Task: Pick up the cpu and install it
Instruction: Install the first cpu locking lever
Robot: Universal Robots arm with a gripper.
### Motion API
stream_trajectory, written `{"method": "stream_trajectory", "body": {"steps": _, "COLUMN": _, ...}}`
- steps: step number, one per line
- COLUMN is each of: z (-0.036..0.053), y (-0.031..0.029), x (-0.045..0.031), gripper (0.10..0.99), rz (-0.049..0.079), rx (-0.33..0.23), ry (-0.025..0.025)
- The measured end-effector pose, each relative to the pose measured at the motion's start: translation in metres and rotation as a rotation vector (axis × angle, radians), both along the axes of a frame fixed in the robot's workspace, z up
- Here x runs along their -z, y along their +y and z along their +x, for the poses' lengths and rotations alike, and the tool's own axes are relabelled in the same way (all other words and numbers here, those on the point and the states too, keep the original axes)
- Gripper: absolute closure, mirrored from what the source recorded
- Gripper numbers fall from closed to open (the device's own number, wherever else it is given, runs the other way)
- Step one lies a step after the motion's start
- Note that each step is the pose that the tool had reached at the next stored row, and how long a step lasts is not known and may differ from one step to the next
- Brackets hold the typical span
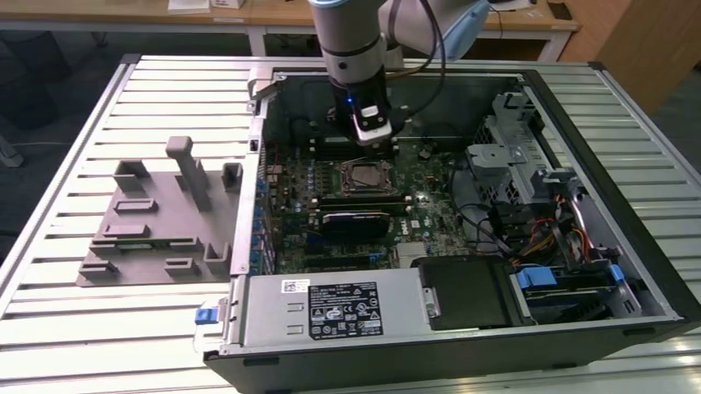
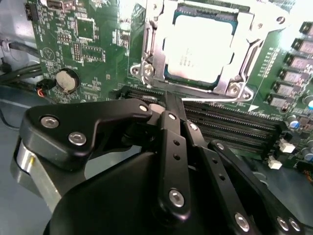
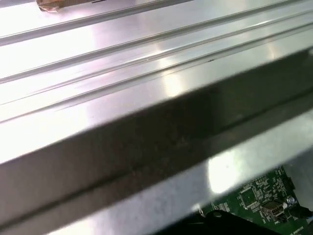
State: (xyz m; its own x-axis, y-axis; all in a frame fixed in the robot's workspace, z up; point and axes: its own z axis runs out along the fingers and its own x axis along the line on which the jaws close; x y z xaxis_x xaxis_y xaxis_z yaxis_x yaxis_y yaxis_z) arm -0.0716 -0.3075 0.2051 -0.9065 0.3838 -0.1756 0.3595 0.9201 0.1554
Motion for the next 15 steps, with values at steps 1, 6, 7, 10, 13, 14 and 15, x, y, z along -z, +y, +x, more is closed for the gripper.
{"method": "stream_trajectory", "body": {"steps": 1, "z": 0.0000, "y": 0.0011, "x": 0.0000, "gripper": 0.980, "rz": 0.000, "rx": 0.001, "ry": -0.0001}}
{"method": "stream_trajectory", "body": {"steps": 6, "z": -0.0001, "y": 0.0020, "x": 0.0026, "gripper": 0.980, "rz": 0.000, "rx": 0.003, "ry": -0.0001}}
{"method": "stream_trajectory", "body": {"steps": 7, "z": -0.0002, "y": 0.0023, "x": 0.0035, "gripper": 0.980, "rz": 0.000, "rx": 0.003, "ry": -0.0002}}
{"method": "stream_trajectory", "body": {"steps": 10, "z": -0.0002, "y": 0.0039, "x": 0.0053, "gripper": 0.980, "rz": 0.000, "rx": 0.003, "ry": 0.0000}}
{"method": "stream_trajectory", "body": {"steps": 13, "z": -0.0002, "y": 0.0044, "x": 0.0065, "gripper": 0.980, "rz": 0.000, "rx": 0.003, "ry": -0.0001}}
{"method": "stream_trajectory", "body": {"steps": 14, "z": -0.0002, "y": 0.0045, "x": 0.0067, "gripper": 0.980, "rz": -0.001, "rx": 0.004, "ry": 0.0000}}
{"method": "stream_trajectory", "body": {"steps": 15, "z": -0.0003, "y": 0.0045, "x": 0.0068, "gripper": 0.980, "rz": -0.002, "rx": 0.004, "ry": 0.0000}}
